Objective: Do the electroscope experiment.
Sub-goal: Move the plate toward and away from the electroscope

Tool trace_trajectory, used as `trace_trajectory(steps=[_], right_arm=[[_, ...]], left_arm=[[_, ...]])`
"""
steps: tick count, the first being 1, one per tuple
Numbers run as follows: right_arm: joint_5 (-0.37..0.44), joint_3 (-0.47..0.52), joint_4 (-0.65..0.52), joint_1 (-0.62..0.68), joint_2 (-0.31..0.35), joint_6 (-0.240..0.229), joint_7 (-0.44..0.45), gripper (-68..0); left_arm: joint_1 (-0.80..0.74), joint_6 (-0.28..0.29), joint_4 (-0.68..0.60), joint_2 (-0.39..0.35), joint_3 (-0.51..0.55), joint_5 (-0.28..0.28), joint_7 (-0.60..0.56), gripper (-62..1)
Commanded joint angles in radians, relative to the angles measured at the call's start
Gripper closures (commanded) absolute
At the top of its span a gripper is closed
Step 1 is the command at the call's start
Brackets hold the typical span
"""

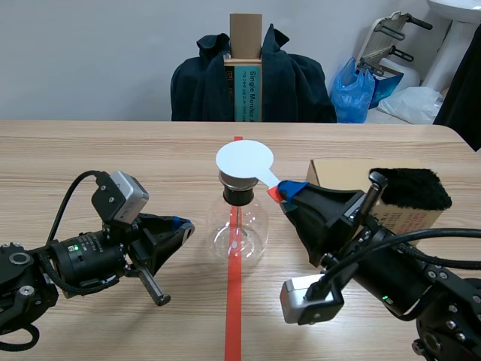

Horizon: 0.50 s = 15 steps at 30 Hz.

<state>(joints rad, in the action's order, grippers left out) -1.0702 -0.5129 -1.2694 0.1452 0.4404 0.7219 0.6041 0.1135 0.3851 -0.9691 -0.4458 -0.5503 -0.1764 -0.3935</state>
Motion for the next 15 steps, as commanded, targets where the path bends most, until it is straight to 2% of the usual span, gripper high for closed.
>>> trace_trajectory(steps=[1, 8, 15], right_arm=[[0.008, 0.007, -0.032, -0.012, 0.003, 0.013, 0.010, -0.8], [0.007, 0.007, -0.032, -0.012, 0.003, 0.013, 0.043, -0.8], [0.008, 0.007, -0.032, -0.012, 0.003, 0.013, 0.023, -0.8]], left_arm=[[0.003, -0.002, -0.024, 0.010, 0.010, -0.013, -0.010, -2.9], [0.003, -0.002, -0.024, 0.010, 0.010, -0.013, -0.010, -2.9], [0.003, -0.002, -0.024, 0.010, 0.010, -0.013, -0.010, -2.9]])
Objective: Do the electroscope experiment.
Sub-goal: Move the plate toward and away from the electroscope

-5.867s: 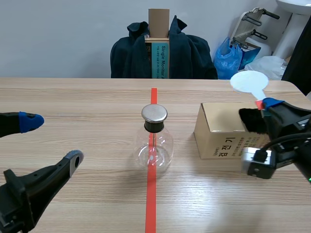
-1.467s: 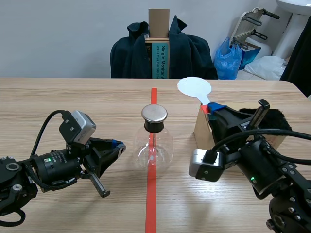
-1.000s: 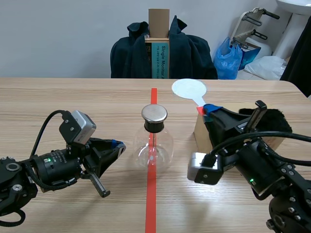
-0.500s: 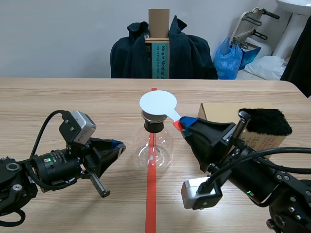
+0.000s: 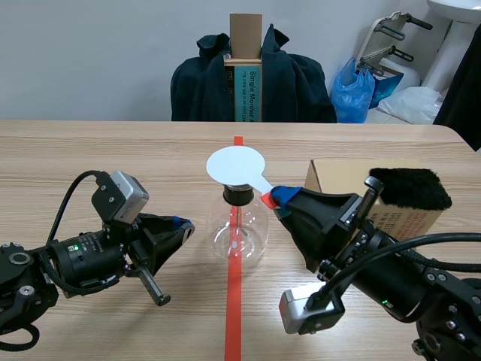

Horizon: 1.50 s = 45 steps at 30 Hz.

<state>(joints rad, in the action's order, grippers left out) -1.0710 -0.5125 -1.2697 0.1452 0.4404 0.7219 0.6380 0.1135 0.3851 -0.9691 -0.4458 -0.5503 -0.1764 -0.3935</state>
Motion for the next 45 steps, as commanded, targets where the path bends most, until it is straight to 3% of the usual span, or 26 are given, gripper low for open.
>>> trace_trajectory(steps=[1, 15, 19, 25, 32, 38, 41, 45], right_arm=[[0.008, 0.006, -0.031, -0.012, 0.003, 0.013, -0.023, -0.8], [0.031, 0.010, -0.032, -0.011, 0.018, 0.016, -0.342, -0.8], [0.047, 0.020, -0.038, -0.008, 0.053, 0.061, -0.404, -0.8], [0.112, 0.156, -0.155, 0.058, 0.086, 0.061, -0.412, -0.8], [0.171, 0.364, -0.362, 0.182, 0.085, 0.061, -0.407, -0.8], [0.240, 0.487, -0.469, 0.257, 0.085, 0.061, -0.404, -0.8], [0.269, 0.533, -0.495, 0.283, 0.085, 0.061, -0.396, -0.8], [0.304, 0.581, -0.502, 0.306, 0.080, 0.061, -0.370, -0.8]], left_arm=[[0.003, -0.002, -0.024, 0.010, 0.010, -0.013, -0.010, -2.9], [0.003, -0.002, -0.024, 0.010, 0.010, -0.013, -0.010, -2.9], [0.003, -0.002, -0.024, 0.010, 0.010, -0.013, -0.010, -2.9], [0.003, -0.002, -0.024, 0.010, 0.010, -0.013, -0.010, -2.9], [0.003, -0.002, -0.024, 0.010, 0.010, -0.013, -0.010, -2.9], [-0.003, -0.002, -0.027, 0.000, 0.011, -0.013, -0.011, -2.9], [-0.034, -0.001, -0.071, -0.045, 0.017, -0.022, -0.011, -2.9], [-0.141, 0.006, -0.243, -0.159, 0.063, -0.063, -0.018, -2.9]])
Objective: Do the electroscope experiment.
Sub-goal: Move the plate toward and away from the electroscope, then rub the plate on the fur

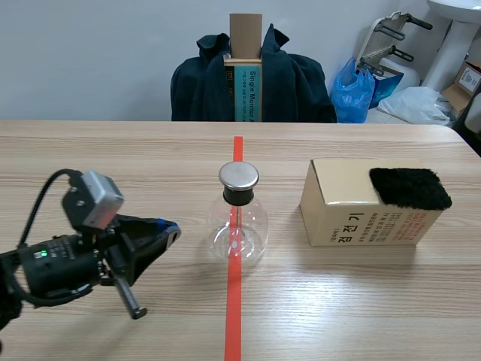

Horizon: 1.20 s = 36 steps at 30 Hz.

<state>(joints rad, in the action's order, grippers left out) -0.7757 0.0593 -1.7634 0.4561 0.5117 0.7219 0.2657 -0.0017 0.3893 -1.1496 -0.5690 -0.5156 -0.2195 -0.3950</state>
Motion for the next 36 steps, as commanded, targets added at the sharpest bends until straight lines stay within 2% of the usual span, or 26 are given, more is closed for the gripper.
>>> trace_trajectory(steps=[1, 3, 5, 8, 11, 13, 17, 22, 26, 31, 36], right_arm=[[0.020, 0.019, -0.008, -0.001, 0.009, 0.061, 0.007, -0.8], [0.039, 0.035, -0.008, 0.002, 0.009, 0.061, 0.010, -0.8], [0.051, 0.051, -0.008, 0.004, 0.009, 0.061, 0.011, -0.8], [0.052, 0.068, -0.008, 0.008, 0.009, 0.061, 0.008, -0.8], [0.052, 0.074, -0.008, 0.010, 0.009, 0.061, -0.003, -0.8], [0.051, 0.074, -0.008, 0.013, 0.009, 0.061, -0.022, -0.8], [0.066, 0.074, -0.006, 0.015, 0.009, 0.058, -0.063, -0.8], [0.068, 0.064, 0.048, 0.015, 0.008, 0.017, -0.047, -0.8], [0.041, 0.021, 0.182, 0.004, -0.018, 0.017, 0.020, -0.8], [-0.010, -0.038, 0.393, -0.058, -0.101, 0.061, 0.105, -0.8], [-0.061, -0.090, 0.537, -0.111, -0.138, 0.061, 0.108, -0.8]], left_arm=[[-0.064, 0.003, -0.118, -0.069, 0.047, -0.031, -0.015, -2.9], [-0.151, 0.005, -0.234, -0.138, 0.092, -0.031, -0.013, -3.2], [-0.251, 0.005, -0.345, -0.202, 0.150, -0.031, -0.013, -8.9], [-0.403, 0.005, -0.476, -0.268, 0.255, -0.030, -0.012, -29.7], [-0.531, 0.005, -0.550, -0.288, 0.351, -0.031, -0.009, -53.2], [-0.594, 0.005, -0.576, -0.288, 0.396, -0.031, -0.009, -62.1], [-0.660, 0.005, -0.598, -0.287, 0.440, -0.031, -0.018, -62.3], [-0.663, 0.004, -0.600, -0.274, 0.452, -0.031, -0.008, -62.3], [-0.663, 0.004, -0.599, -0.274, 0.452, -0.031, -0.005, -62.3], [-0.663, 0.004, -0.599, -0.274, 0.452, -0.031, -0.005, -62.3], [-0.663, 0.004, -0.599, -0.274, 0.452, -0.031, -0.005, -62.3]])
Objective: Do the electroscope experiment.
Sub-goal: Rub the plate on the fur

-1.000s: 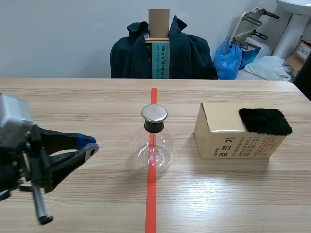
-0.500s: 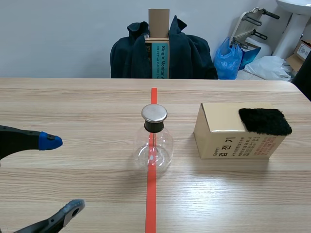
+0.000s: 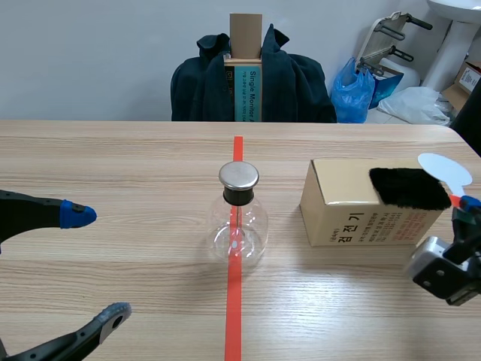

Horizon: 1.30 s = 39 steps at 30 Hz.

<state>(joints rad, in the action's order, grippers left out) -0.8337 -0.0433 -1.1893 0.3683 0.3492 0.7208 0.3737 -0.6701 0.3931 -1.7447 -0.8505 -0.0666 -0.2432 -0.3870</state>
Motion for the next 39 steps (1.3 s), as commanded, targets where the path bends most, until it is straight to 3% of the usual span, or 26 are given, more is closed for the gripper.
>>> trace_trajectory(steps=[1, 10, 28, 35, 39], right_arm=[[-0.008, 0.004, -0.019, -0.032, 0.022, 0.062, 0.003, -0.8], [-0.036, -0.037, 0.042, -0.055, 0.022, 0.062, 0.023, -0.8], [-0.057, -0.037, 0.065, -0.055, 0.022, -0.091, 0.031, -0.8], [-0.079, -0.037, 0.065, -0.055, 0.022, -0.108, 0.155, -0.8], [-0.079, -0.037, 0.065, -0.055, 0.022, -0.108, -0.035, -0.8]], left_arm=[[0.005, 0.000, -0.004, 0.008, 0.003, -0.007, -0.013, -62.3], [0.005, 0.000, -0.004, 0.008, 0.003, -0.007, -0.013, -62.3], [0.005, 0.000, -0.004, 0.008, 0.003, -0.007, -0.013, -62.3], [0.005, 0.000, -0.004, 0.008, 0.003, -0.007, -0.013, -62.3], [0.005, 0.000, -0.004, 0.008, 0.003, -0.007, -0.013, -62.3]])
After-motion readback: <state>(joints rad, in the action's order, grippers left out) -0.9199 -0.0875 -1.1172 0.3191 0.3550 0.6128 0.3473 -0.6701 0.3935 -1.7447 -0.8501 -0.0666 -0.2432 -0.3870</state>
